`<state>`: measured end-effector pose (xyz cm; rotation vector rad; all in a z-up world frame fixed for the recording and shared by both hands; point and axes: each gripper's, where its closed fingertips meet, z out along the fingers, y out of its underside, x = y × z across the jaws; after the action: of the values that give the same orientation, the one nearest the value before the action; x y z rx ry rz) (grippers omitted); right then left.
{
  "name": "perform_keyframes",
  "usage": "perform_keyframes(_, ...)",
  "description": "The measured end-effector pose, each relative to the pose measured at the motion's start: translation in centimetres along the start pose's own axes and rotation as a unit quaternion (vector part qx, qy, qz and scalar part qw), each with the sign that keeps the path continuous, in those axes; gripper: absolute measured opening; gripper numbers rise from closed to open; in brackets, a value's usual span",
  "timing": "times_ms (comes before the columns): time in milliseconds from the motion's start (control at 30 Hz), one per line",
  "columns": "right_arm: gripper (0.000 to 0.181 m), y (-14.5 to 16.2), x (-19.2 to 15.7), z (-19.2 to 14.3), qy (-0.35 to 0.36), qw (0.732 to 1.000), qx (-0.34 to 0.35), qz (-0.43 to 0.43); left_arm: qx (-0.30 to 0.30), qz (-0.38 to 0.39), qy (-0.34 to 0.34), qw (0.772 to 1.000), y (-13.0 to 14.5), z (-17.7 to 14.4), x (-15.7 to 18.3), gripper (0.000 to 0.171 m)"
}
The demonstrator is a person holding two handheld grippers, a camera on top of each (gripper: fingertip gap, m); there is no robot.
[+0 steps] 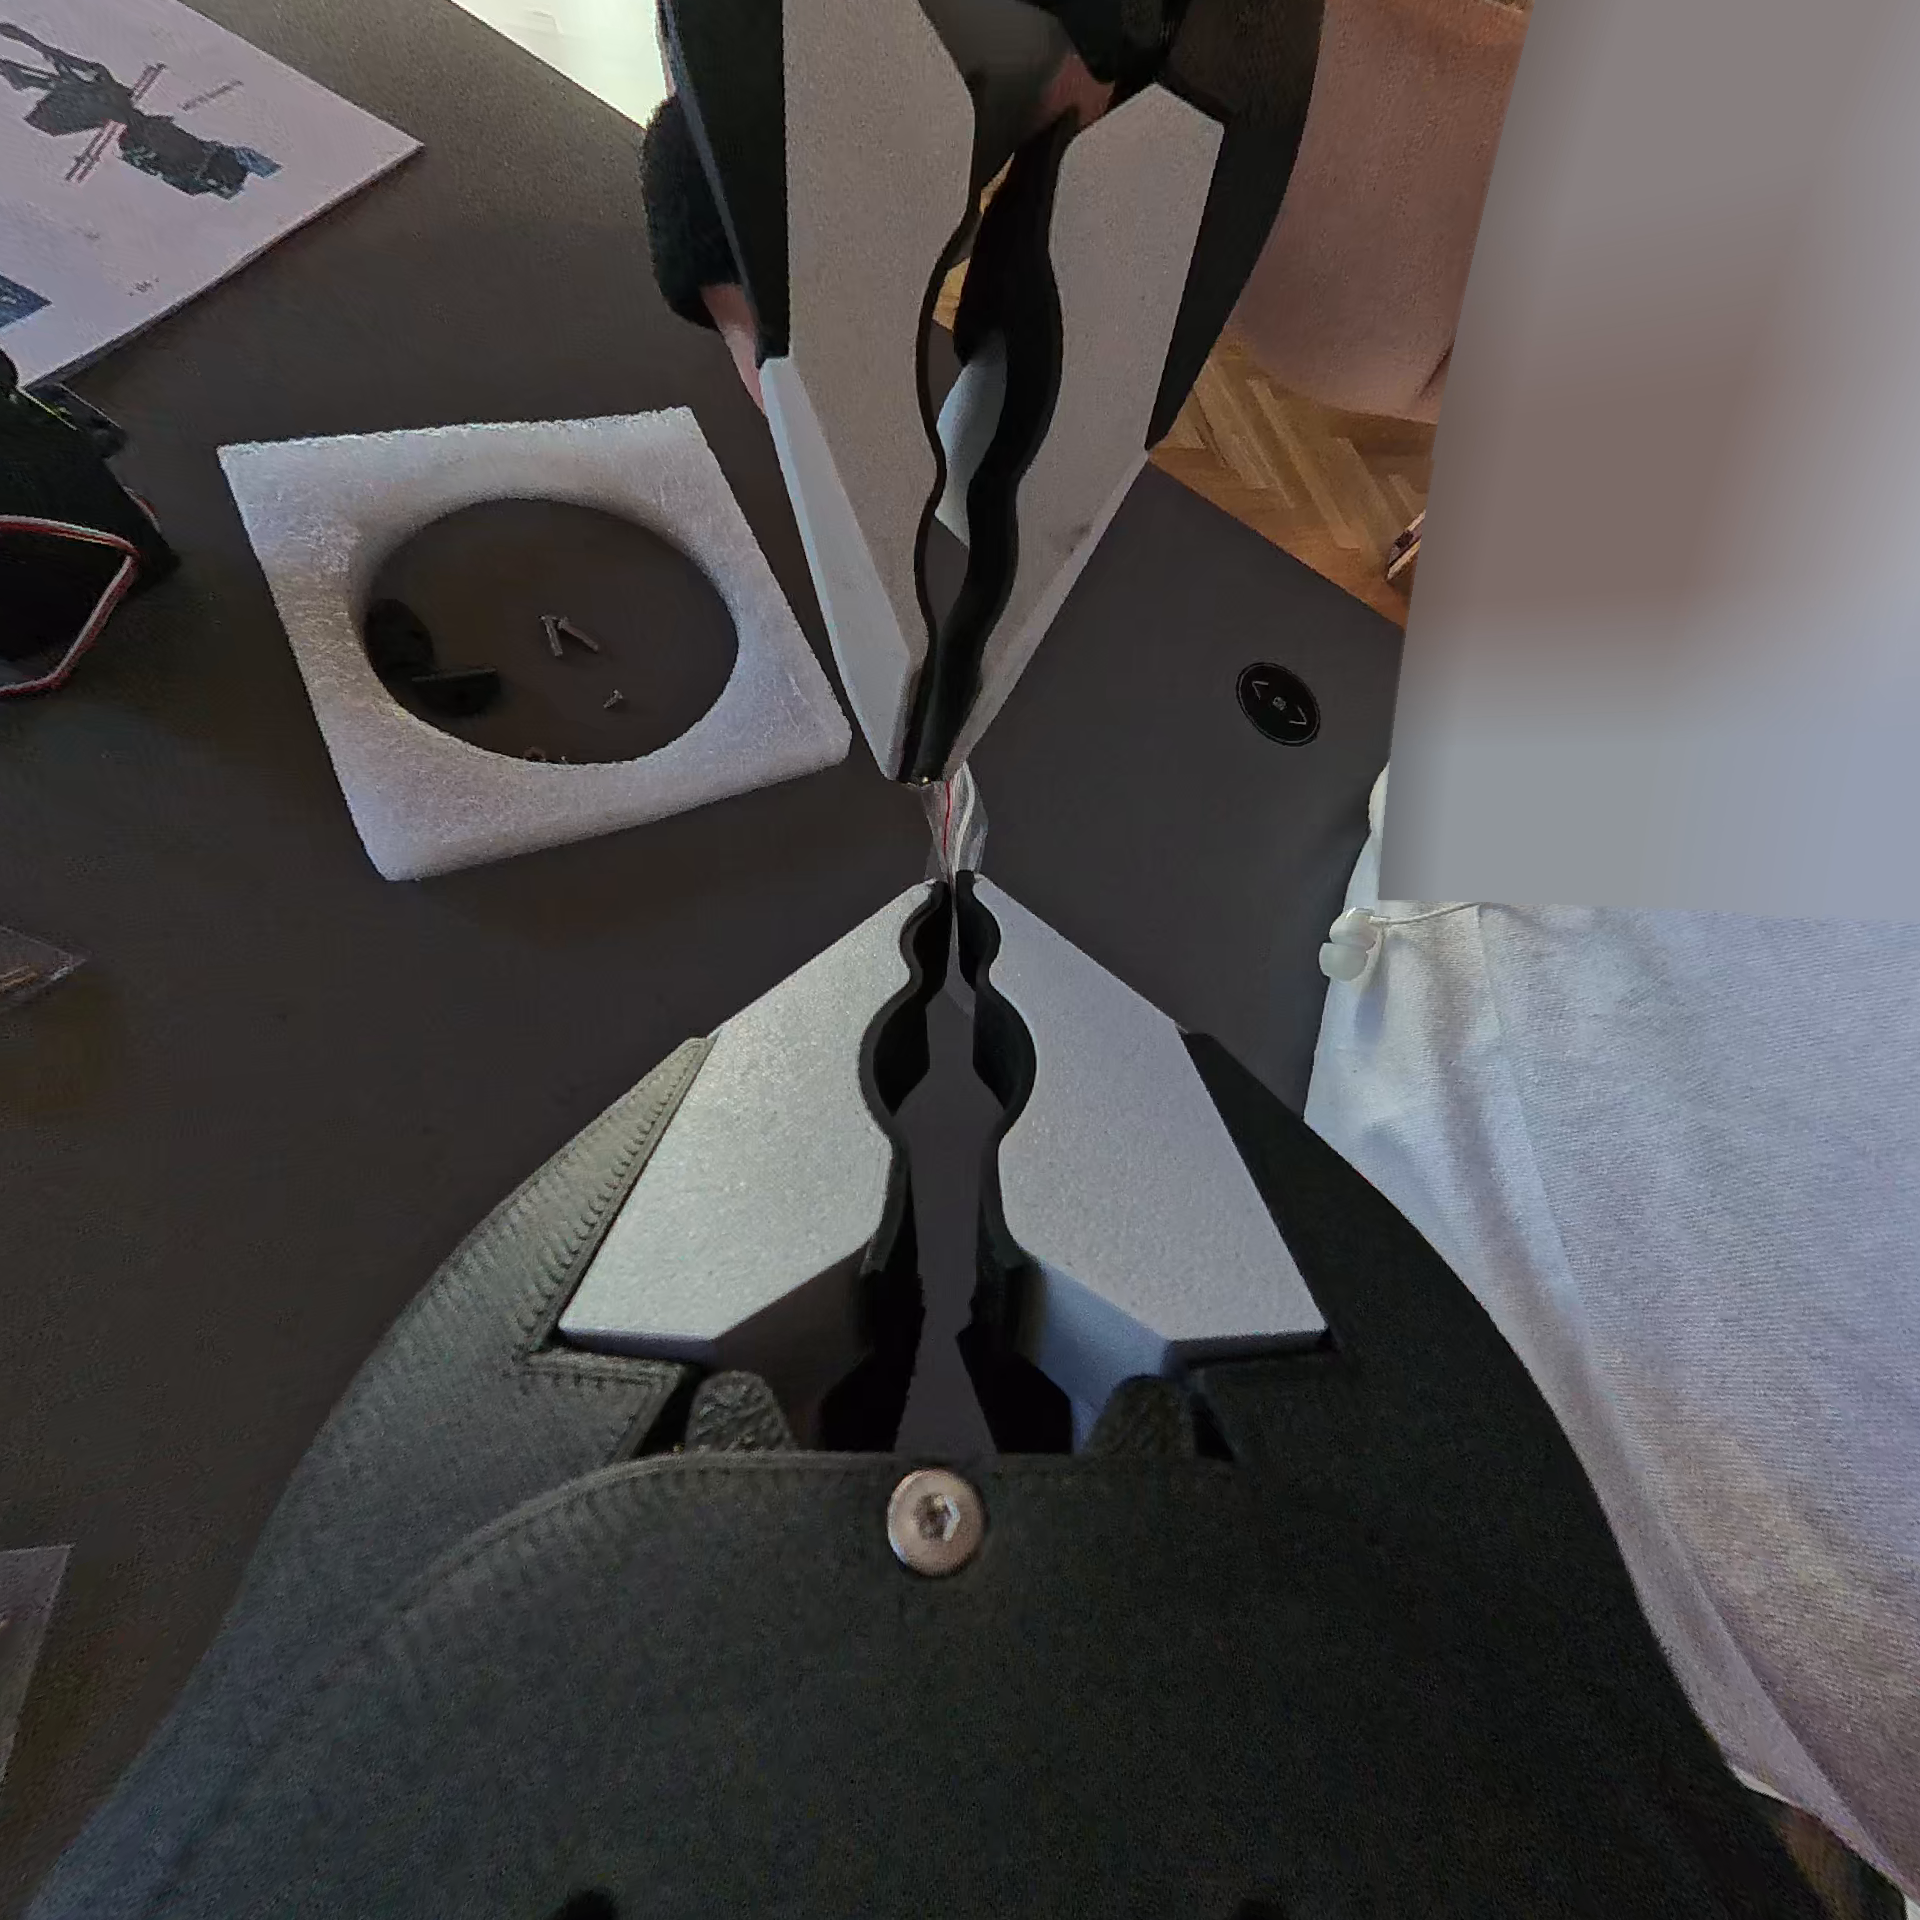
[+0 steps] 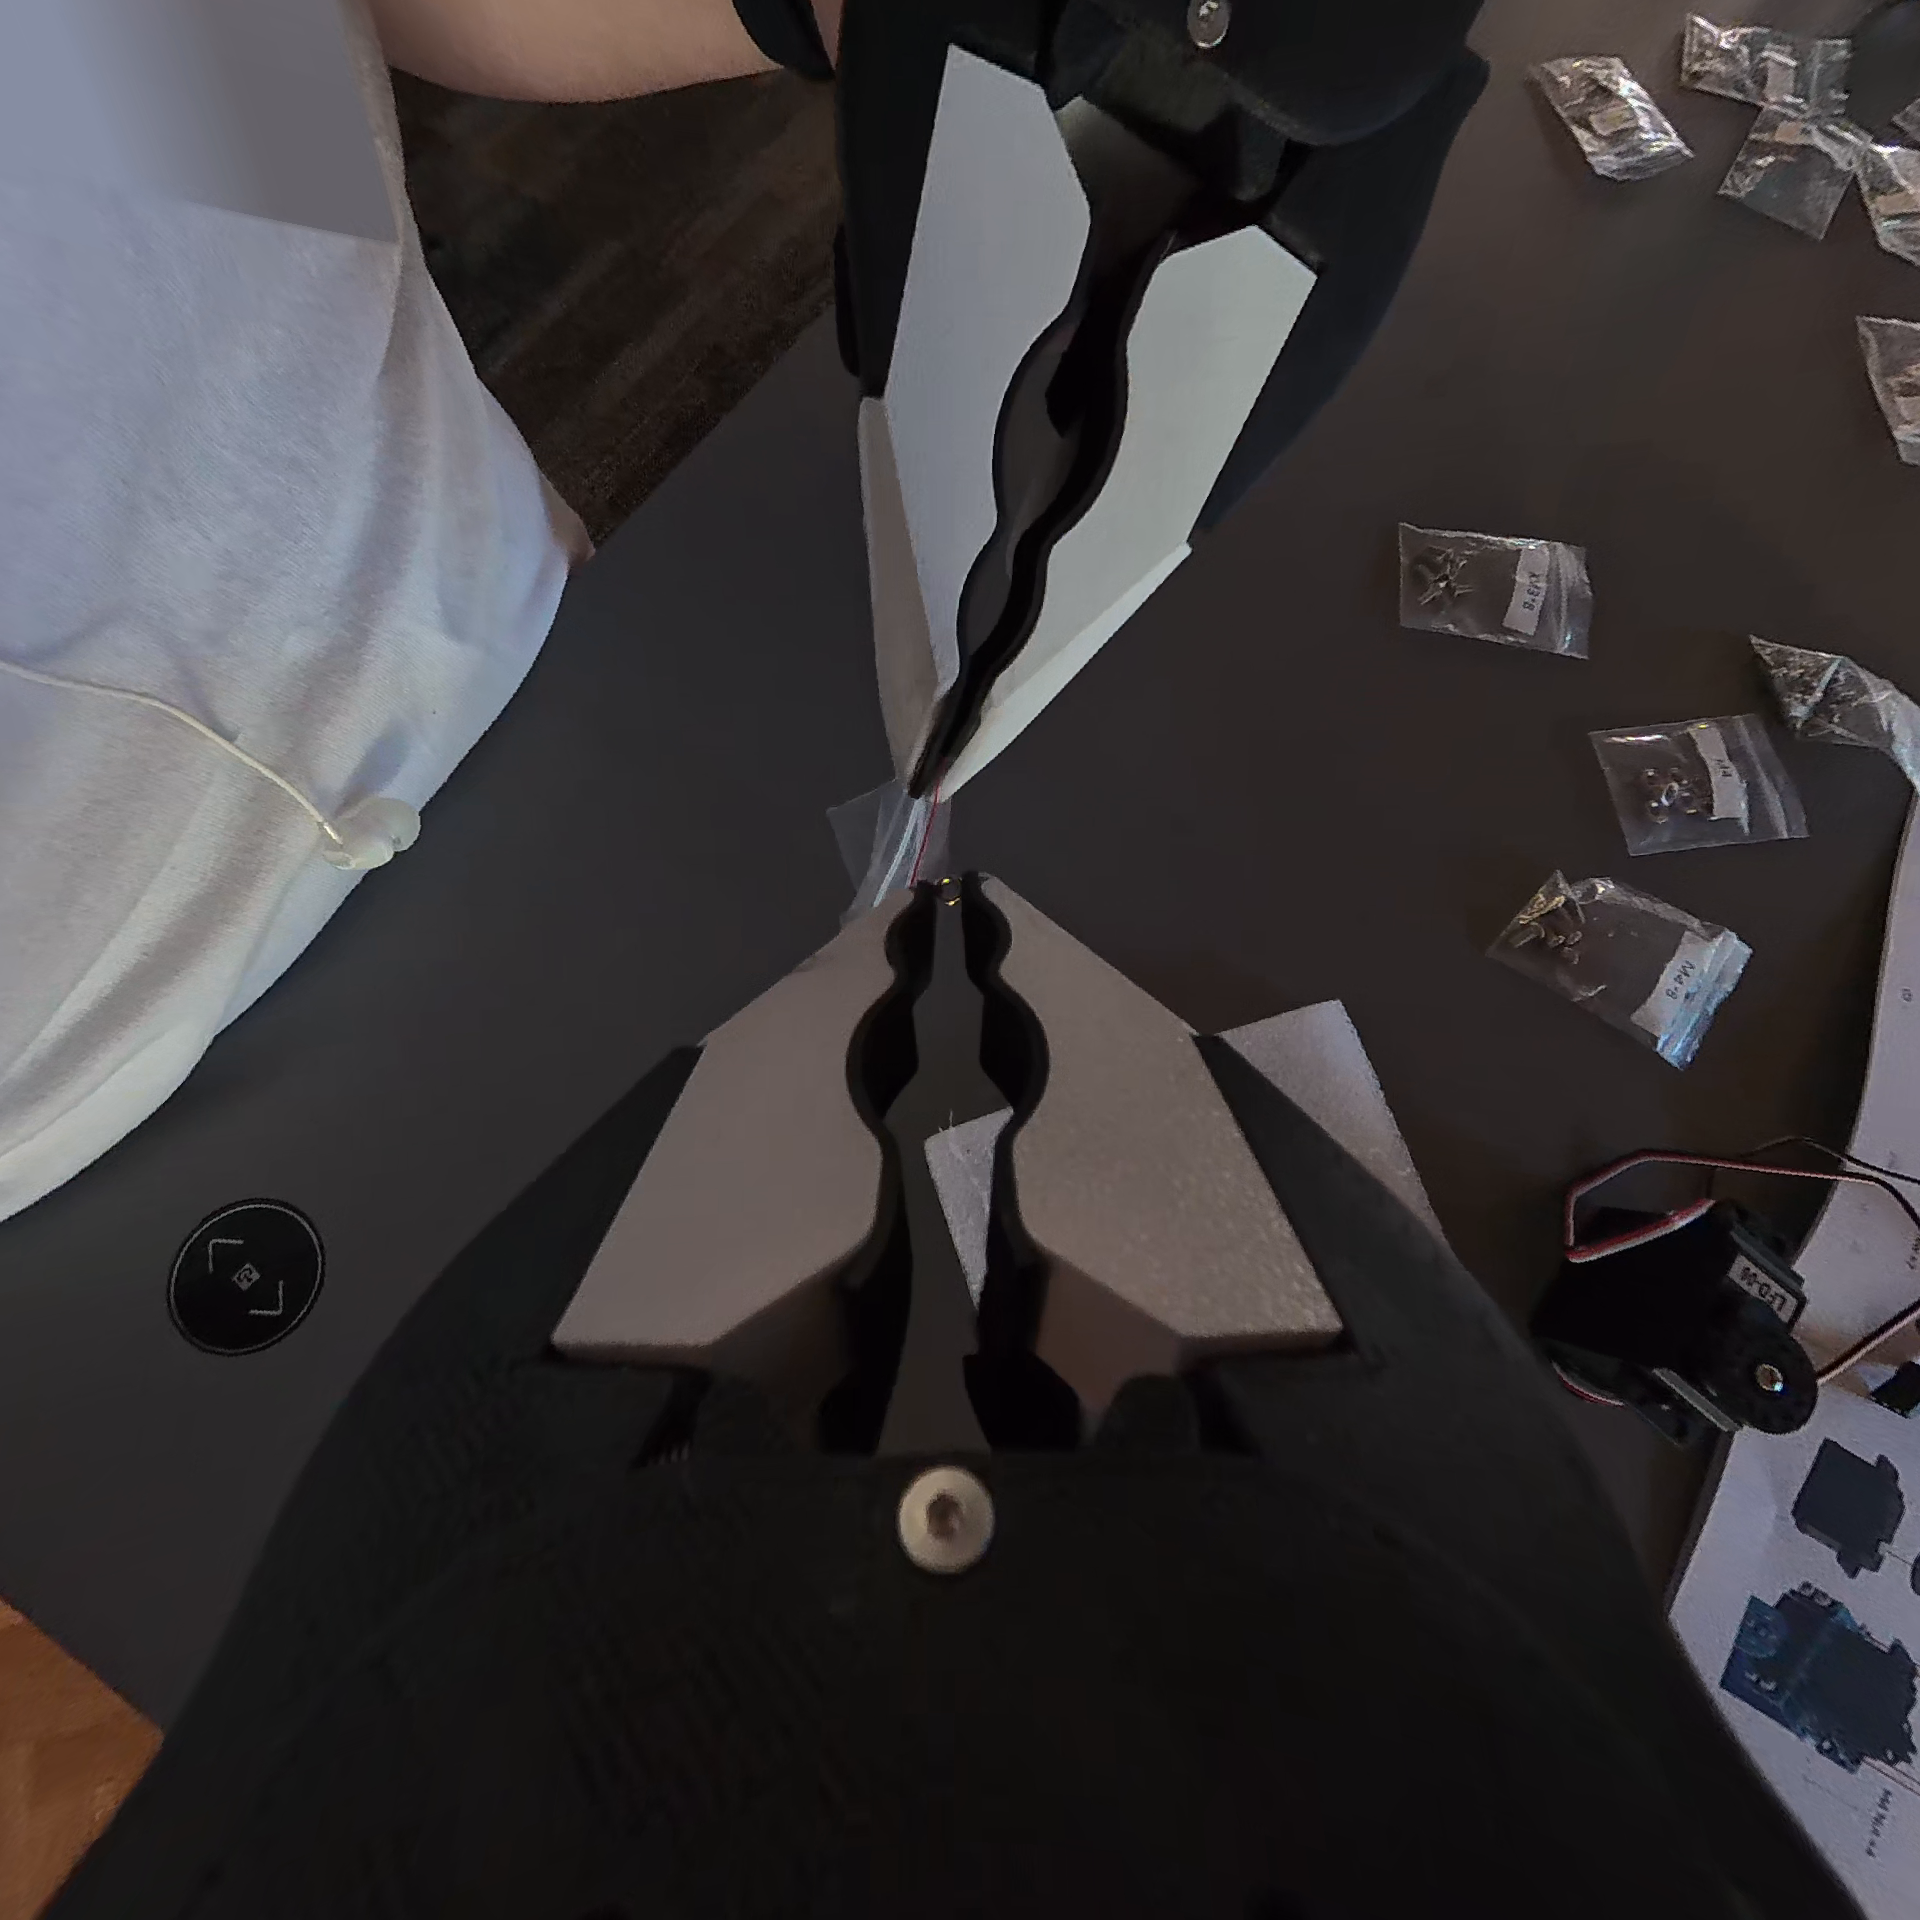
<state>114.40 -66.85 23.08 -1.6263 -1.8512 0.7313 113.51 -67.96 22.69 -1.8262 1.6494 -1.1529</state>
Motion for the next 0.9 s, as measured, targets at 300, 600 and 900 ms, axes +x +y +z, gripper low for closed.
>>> perform_keyframes(300,0.004,0.1,-0.1,0.1,-0.001,1.000,-0.007,-0.002,0.000,0.002,-0.002,1.000,0.0,0.0,-0.1,0.000)
perform_keyframes(600,0.004,-0.1,-0.8,0.4,-0.005,1.000,-0.009,-0.012,0.007,-0.009,0.000,1.000,-0.2,0.0,-0.1,0.000)
perform_keyframes(900,0.004,-0.3,-1.2,0.4,0.000,0.999,-0.012,-0.030,0.013,-0.032,0.010,0.999,-0.3,0.1,-0.1,0.000)
